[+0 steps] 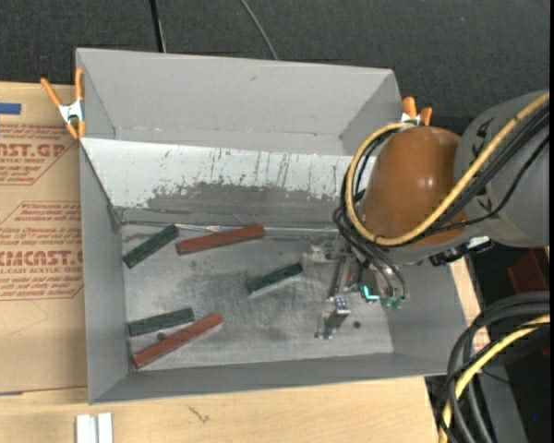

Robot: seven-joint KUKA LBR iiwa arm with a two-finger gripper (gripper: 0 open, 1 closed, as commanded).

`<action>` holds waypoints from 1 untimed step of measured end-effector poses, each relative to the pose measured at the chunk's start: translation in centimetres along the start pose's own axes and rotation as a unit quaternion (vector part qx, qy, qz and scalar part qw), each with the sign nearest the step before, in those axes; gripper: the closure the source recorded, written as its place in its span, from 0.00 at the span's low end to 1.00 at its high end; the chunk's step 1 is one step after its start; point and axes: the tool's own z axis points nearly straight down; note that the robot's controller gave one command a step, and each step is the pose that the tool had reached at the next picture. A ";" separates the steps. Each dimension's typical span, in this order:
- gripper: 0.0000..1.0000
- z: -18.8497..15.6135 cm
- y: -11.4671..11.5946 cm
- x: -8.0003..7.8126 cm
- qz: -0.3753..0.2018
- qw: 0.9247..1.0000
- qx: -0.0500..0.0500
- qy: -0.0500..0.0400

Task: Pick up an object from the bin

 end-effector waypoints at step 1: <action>0.00 -0.4 0.0 -0.2 0.000 1.000 0.000 -0.004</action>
Offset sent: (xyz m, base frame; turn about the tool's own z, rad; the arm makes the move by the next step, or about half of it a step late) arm 0.0550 0.0038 -0.0671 0.1386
